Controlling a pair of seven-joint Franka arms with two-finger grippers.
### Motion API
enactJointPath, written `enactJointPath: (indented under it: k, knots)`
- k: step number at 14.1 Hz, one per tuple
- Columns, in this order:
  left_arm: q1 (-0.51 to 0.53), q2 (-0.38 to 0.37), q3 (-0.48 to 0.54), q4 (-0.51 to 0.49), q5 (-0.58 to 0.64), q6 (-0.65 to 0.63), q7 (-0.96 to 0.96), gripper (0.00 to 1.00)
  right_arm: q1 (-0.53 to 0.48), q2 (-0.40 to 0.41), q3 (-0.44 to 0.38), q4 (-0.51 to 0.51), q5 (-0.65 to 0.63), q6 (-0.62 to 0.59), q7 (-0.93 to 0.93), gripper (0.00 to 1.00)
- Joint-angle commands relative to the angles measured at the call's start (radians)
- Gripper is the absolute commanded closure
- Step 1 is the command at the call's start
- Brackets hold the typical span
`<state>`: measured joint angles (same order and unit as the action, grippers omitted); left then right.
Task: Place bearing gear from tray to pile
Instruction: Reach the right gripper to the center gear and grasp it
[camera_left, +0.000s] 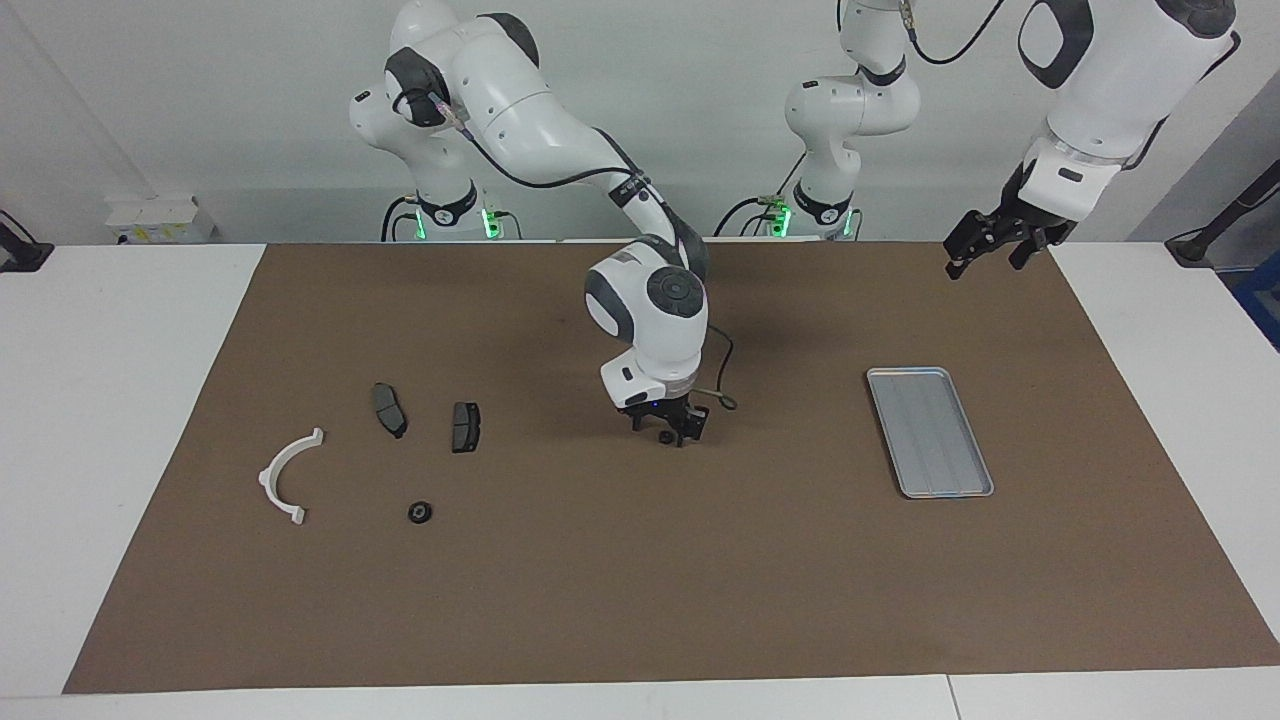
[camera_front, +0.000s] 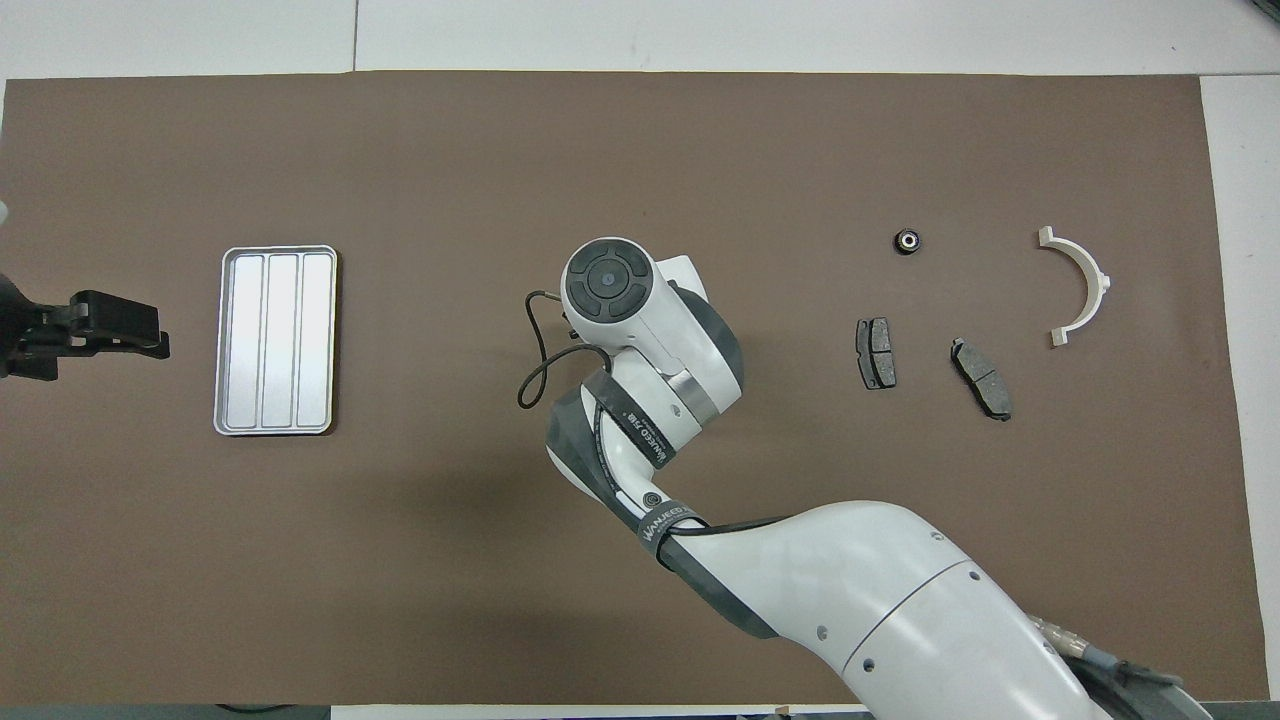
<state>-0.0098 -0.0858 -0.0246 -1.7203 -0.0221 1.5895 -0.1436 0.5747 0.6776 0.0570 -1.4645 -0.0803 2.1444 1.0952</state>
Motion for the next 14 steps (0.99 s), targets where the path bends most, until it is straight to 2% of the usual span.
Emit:
enactJointPath:
  k: [1,3,5,6,10,14]
  knots:
    - [0.007,-0.023,-0.006,-0.015,-0.004,-0.008,0.004,0.00,-0.003,0.019,0.010,0.021,-0.029,0.017,0.045,0.32]
    - [0.002,-0.025,-0.004,-0.015,-0.004,-0.016,0.002,0.00,-0.002,0.019,0.010,0.021,-0.026,0.019,0.048,0.40]
    - [0.005,-0.025,-0.004,-0.016,-0.004,-0.014,0.001,0.00,0.007,0.017,0.010,0.021,-0.021,0.044,0.048,0.60]
    - [0.004,-0.025,-0.004,-0.016,-0.004,-0.020,0.001,0.00,0.007,0.017,0.010,0.020,-0.018,0.060,0.048,0.64]
    - [0.001,-0.025,-0.004,-0.016,-0.004,-0.019,0.001,0.00,-0.001,0.017,0.010,0.018,-0.025,0.068,0.046,1.00]
    - [-0.001,-0.025,-0.004,-0.016,-0.004,-0.020,0.001,0.00,-0.006,0.017,0.010,0.019,-0.029,0.066,0.042,1.00]
